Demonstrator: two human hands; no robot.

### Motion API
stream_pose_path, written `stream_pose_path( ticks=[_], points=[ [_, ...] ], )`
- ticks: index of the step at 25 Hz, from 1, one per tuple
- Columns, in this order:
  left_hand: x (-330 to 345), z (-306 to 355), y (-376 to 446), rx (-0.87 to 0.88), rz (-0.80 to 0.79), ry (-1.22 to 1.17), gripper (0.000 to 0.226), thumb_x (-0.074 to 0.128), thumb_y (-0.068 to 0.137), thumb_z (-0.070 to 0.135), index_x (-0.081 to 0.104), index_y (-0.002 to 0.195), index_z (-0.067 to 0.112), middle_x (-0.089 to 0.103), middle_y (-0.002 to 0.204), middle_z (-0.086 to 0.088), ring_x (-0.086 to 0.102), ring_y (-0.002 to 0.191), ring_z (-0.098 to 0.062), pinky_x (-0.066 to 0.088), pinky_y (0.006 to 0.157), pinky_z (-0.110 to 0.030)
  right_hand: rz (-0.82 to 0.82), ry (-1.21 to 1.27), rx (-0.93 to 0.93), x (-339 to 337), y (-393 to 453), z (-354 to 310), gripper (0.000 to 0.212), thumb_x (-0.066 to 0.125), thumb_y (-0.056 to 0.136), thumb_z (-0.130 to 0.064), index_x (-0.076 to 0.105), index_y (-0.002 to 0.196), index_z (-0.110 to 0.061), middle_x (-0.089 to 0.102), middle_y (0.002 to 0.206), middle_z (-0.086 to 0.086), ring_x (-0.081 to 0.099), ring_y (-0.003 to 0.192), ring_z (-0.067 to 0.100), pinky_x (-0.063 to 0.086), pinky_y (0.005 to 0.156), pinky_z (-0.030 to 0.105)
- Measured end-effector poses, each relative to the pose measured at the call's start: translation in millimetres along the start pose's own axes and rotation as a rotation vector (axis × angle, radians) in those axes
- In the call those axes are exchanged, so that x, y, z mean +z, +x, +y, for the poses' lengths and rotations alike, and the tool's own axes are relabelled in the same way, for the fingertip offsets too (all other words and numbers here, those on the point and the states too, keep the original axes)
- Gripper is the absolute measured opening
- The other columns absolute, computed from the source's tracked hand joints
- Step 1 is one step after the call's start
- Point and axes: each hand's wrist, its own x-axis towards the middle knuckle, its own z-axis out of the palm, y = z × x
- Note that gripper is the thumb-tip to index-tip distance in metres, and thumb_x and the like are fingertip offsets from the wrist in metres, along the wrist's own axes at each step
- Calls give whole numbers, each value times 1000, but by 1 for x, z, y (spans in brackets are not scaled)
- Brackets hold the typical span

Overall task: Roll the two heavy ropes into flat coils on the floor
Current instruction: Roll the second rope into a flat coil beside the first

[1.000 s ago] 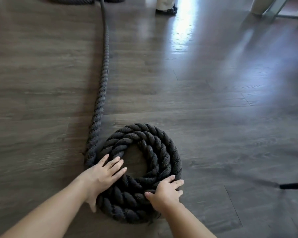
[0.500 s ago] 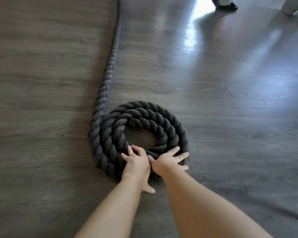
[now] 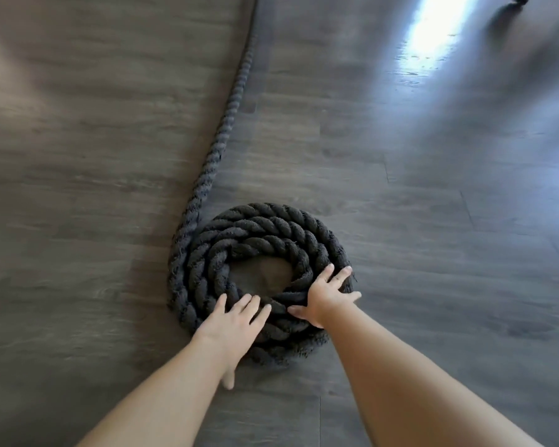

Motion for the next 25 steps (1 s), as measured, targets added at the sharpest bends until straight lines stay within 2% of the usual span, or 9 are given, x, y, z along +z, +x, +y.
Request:
stream_pose_path(
  ticks=[5,8,11,13,15,18,21,23,25],
  points=[
    [-17,-60,13,-119,4,68,137,86,73,26,-26,151,11,-28,159,-17,-21,147,-37,2,117,-62,-3,-106,-28,-23,19,-8,128,66,81,-63,-27,149,-6,-32,152,27,2,138,63,19,111,62],
    [-10,-92,36,-83,6,113,140,82,73,51,-27,150,6,-25,158,-25,-14,146,-47,2,117,-62,17,-153,-83,-51,44,-15,122,63,85,-60,-26,149,-5,-31,152,28,0,138,62,19,112,62],
    [-4,-100,52,-41,55,96,143,69,69,76,-18,149,-6,-13,154,-40,8,140,-61,15,116,-62,135,-44,-135,-65,64,-20,112,65,88,-52,-19,154,-16,-29,157,16,-2,142,55,23,112,60],
    [-21,-98,63,-63,69,85,143,63,69,81,-11,148,-12,-5,149,-49,26,133,-64,26,111,-62,303,128,-36,-53,62,-37,97,56,94,-49,-12,155,-15,-22,160,15,-3,145,48,24,113,57],
    [-43,-90,82,-124,21,2,141,63,69,81,-6,149,-12,1,148,-49,33,132,-60,32,107,-59,317,327,109,-36,55,-67,94,48,95,-55,-9,155,-11,-19,160,19,-6,145,48,20,114,56],
    [-78,-84,108,-191,13,-192,125,67,65,80,27,149,-4,30,152,-32,33,138,-49,42,100,-53,212,319,70,-24,62,-98,112,56,88,-62,-16,152,-5,-22,159,19,-16,142,50,10,116,56],
    [-104,-134,117,53,118,-40,92,72,63,77,59,121,7,65,118,-11,62,113,-30,51,84,-36,183,256,50,-37,81,-102,119,63,84,-61,-17,152,-7,-22,159,19,-18,141,53,7,116,57],
    [-118,-189,124,173,95,176,112,80,60,68,37,144,6,50,143,-15,49,130,-31,46,99,-42,173,192,24,-48,88,-102,118,62,84,-63,-16,153,-9,-22,158,22,-17,140,55,9,115,59],
    [-121,-244,139,174,33,380,151,89,52,58,-11,156,14,-8,164,-17,1,150,-38,18,116,-60,150,98,-4,-58,100,-105,113,59,86,-63,-15,154,-12,-23,156,26,-18,138,58,10,115,60]
  ],
)
